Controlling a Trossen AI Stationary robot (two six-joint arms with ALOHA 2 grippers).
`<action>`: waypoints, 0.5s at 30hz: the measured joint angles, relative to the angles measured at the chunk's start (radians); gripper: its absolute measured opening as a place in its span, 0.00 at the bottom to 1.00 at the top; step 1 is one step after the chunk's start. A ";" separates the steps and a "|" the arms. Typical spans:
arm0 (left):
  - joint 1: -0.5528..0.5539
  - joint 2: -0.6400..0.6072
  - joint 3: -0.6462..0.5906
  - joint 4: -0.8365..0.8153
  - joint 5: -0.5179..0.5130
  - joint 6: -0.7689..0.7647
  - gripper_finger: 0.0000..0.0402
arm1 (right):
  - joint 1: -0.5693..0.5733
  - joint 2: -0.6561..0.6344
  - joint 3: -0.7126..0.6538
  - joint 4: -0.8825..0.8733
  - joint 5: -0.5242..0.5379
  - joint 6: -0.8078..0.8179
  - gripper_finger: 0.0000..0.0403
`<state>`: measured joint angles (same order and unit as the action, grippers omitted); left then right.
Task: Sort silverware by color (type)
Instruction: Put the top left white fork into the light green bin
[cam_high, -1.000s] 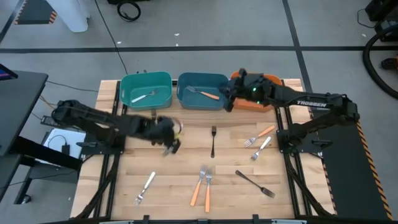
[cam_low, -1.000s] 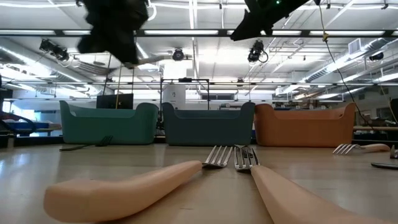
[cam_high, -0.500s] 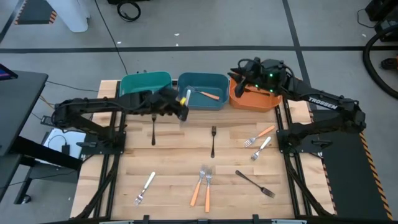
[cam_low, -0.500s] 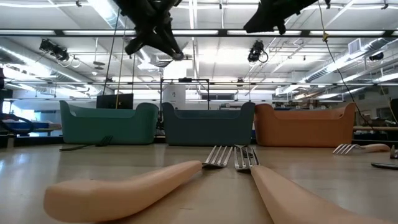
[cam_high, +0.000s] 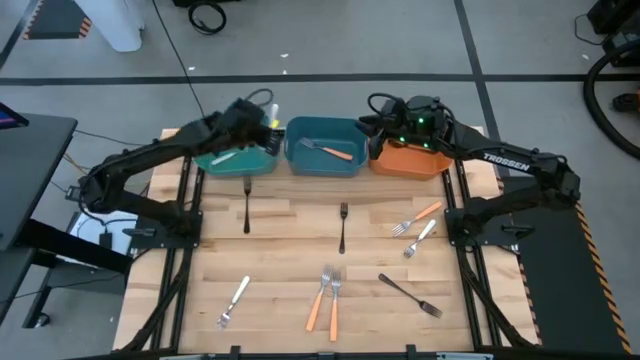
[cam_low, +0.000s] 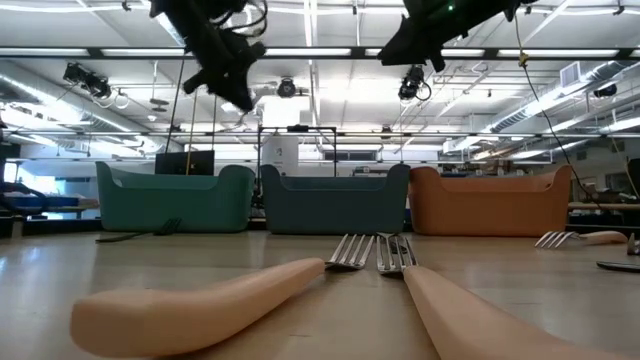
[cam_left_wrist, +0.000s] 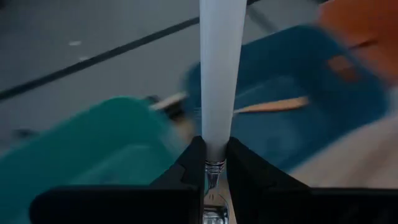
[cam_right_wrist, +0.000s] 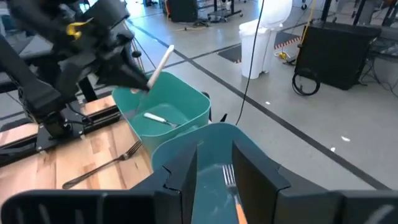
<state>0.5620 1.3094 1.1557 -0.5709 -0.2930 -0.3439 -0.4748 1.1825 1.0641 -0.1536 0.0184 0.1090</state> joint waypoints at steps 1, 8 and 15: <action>0.034 -0.001 0.000 -0.031 0.000 0.039 0.12 | 0.000 0.005 0.000 0.001 0.009 0.001 0.27; 0.222 0.027 -0.001 -0.234 -0.002 0.334 0.14 | 0.000 0.010 0.000 0.002 0.017 0.001 0.27; 0.290 0.092 -0.002 -0.279 -0.002 0.511 0.14 | 0.003 0.010 0.000 0.002 0.018 0.023 0.27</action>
<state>0.8522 1.4017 1.1542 -0.8495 -0.2952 0.1675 -0.4717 1.1923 1.0641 -0.1513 0.0360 0.1318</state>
